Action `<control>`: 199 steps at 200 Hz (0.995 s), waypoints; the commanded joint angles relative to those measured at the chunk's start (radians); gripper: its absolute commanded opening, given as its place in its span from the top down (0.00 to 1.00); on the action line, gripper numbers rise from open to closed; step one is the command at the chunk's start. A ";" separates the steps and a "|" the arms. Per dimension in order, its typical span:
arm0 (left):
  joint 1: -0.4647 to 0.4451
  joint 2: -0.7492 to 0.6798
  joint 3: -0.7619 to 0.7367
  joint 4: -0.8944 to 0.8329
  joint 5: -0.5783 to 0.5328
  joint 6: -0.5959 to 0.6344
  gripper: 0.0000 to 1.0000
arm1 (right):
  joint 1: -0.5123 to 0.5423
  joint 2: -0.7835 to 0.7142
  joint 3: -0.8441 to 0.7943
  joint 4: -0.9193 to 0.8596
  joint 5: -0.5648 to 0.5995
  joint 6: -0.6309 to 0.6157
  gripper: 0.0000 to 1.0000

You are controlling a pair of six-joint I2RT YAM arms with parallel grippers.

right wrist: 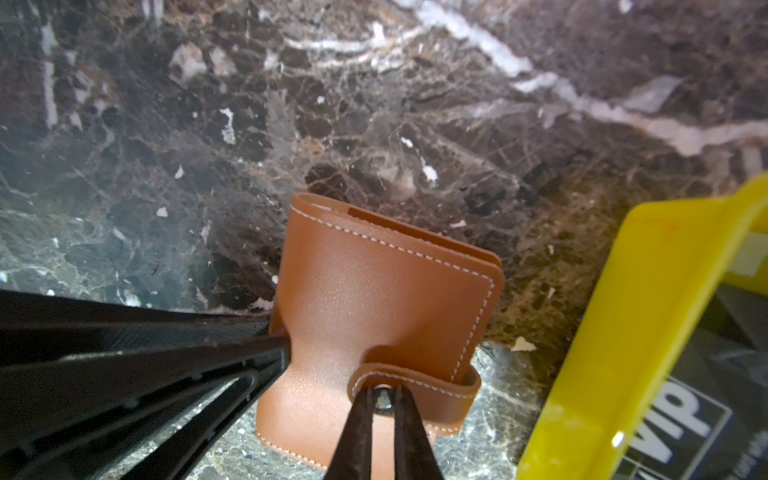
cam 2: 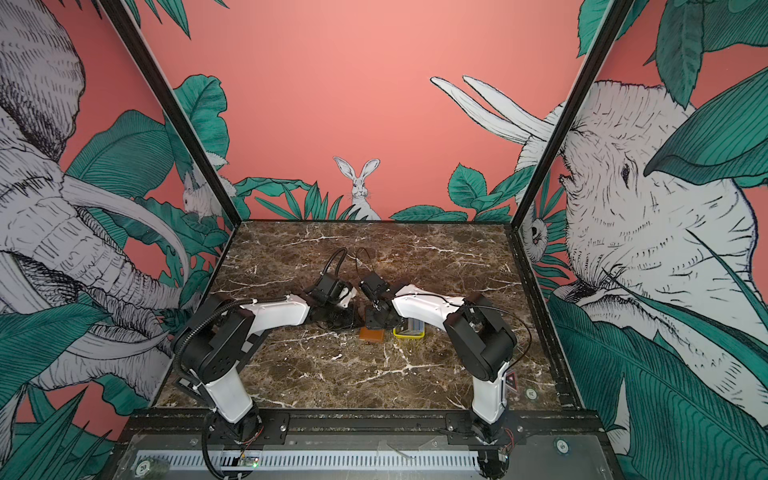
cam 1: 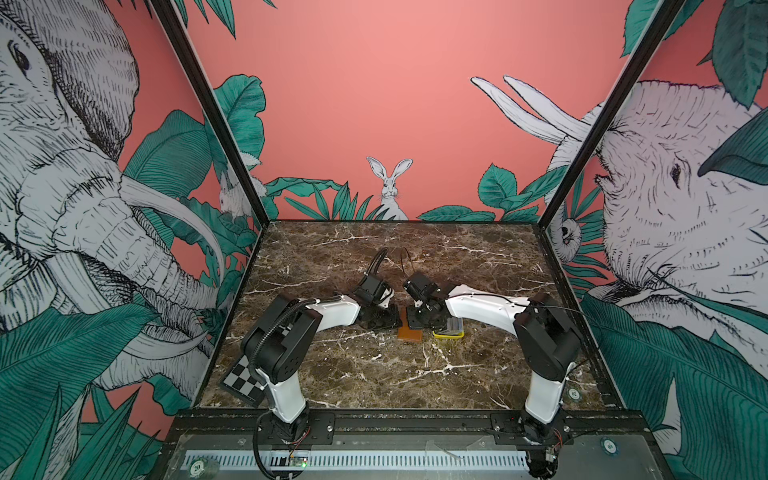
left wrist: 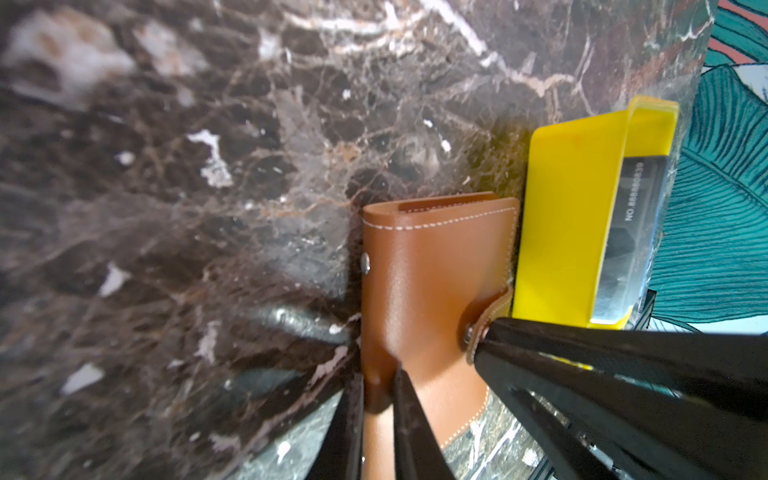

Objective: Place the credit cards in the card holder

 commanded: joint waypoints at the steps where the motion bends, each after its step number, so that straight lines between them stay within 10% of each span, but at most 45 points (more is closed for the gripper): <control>1: -0.012 0.013 0.009 -0.025 0.005 0.004 0.84 | -0.005 0.053 0.006 -0.054 0.073 -0.007 0.89; 114: -0.015 0.009 -0.004 -0.003 0.013 -0.004 0.85 | 0.000 0.125 0.024 -0.088 0.079 -0.002 0.90; 199: -0.015 0.002 -0.001 -0.014 -0.004 -0.001 0.85 | 0.000 -0.154 -0.117 0.110 -0.007 -0.050 0.86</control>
